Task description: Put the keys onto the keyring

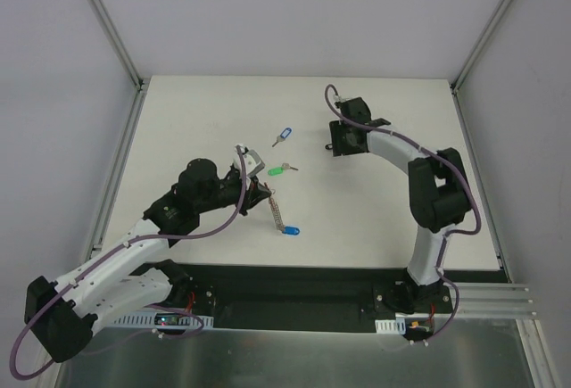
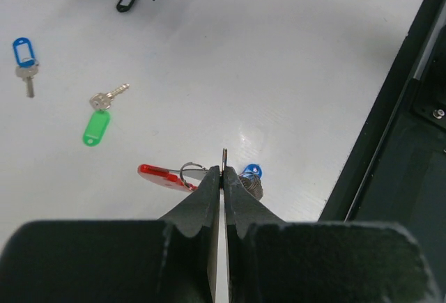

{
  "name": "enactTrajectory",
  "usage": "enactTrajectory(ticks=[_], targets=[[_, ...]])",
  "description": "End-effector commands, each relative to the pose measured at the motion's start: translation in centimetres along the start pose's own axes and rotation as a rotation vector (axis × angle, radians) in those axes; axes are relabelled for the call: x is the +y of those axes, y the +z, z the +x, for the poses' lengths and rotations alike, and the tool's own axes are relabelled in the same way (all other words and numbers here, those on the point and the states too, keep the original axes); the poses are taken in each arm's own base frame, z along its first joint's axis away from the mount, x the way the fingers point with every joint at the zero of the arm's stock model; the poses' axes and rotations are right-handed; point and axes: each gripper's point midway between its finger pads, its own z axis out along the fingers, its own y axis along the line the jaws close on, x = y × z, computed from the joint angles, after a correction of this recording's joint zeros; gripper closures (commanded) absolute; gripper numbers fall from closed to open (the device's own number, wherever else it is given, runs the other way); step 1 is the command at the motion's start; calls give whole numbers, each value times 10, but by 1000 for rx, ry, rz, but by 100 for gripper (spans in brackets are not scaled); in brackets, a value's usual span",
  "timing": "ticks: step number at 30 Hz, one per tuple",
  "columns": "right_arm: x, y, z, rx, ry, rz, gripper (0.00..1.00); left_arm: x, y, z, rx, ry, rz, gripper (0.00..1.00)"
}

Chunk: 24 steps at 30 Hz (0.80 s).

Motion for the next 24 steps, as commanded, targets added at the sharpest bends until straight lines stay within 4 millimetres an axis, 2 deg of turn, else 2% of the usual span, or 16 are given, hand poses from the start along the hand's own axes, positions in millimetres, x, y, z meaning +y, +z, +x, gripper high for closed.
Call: enactTrajectory(ticks=[1,2,5,6,9,13,21,22,24], targets=[[-24,21,-6,74,12,116,51,11,-21,-20,-4,26,-51,100],[-24,33,-5,93,14,124,52,16,-24,-25,-10,33,-65,100],[-29,40,-6,112,18,158,55,21,-30,-27,-1,69,-72,100],[-33,45,0,134,22,179,55,26,-33,-28,0,82,-85,100],[-35,49,3,146,32,187,57,31,-35,-31,-1,107,-95,100],[-32,53,8,169,37,164,66,33,-36,-30,0,118,-101,100],[-21,47,29,264,53,104,90,35,-38,-17,13,129,-110,100],[-20,46,38,283,48,106,95,34,-38,-17,12,130,-105,100],[-19,38,44,292,52,107,97,33,-37,-15,15,128,-99,100]])
